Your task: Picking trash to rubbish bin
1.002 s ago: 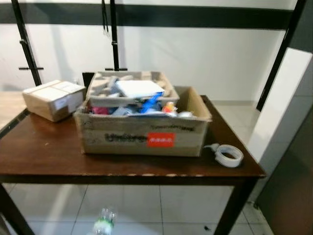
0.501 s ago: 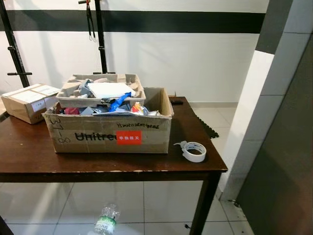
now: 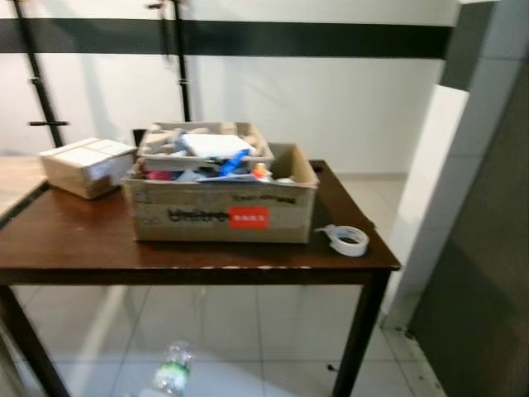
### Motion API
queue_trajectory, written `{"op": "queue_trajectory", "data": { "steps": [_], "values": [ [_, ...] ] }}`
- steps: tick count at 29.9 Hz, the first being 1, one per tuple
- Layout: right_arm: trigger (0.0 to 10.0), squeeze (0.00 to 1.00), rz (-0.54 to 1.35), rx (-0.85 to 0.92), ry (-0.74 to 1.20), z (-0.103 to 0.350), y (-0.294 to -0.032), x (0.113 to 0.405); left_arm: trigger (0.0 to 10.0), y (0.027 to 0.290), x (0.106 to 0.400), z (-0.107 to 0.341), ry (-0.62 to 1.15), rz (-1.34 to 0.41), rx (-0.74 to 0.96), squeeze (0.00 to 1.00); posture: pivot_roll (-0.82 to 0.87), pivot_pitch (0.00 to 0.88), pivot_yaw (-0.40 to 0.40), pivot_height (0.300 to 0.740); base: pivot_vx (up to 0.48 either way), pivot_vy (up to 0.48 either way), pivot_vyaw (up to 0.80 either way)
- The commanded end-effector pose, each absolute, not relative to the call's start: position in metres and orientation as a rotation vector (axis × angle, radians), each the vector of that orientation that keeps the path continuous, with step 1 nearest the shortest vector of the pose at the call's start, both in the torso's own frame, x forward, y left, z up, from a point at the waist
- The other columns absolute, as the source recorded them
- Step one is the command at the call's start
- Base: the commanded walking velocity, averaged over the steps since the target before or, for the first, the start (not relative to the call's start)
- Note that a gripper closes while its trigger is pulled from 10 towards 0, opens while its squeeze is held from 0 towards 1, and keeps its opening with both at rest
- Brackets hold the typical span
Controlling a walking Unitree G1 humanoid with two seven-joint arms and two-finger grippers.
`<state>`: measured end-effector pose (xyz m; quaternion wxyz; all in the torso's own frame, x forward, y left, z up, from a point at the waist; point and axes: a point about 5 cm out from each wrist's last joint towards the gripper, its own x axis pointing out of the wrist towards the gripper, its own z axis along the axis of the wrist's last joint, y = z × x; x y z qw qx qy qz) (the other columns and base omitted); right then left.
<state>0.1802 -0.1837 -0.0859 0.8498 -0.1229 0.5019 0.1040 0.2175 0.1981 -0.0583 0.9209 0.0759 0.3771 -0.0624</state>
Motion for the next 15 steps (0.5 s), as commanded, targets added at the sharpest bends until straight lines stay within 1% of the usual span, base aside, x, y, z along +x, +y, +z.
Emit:
{"op": "queue_trajectory", "data": {
  "steps": [1,15],
  "values": [
    [10.0,0.00,0.213,-0.255,1.074,-0.0877,-0.1855,0.1763,10.0,0.2006,0.2165,-0.0586,0.781,-0.117,0.154,0.00,-0.04,0.088,-0.033,0.740,0.000,0.000,0.00],
    [10.0,0.00,0.218,-0.254,1.077,-0.0882,-0.1855,0.1752,10.0,0.2045,0.2164,-0.0581,0.786,-0.111,0.156,0.00,-0.04,0.088,-0.034,0.740,0.000,0.000,0.00]
  ]
}}
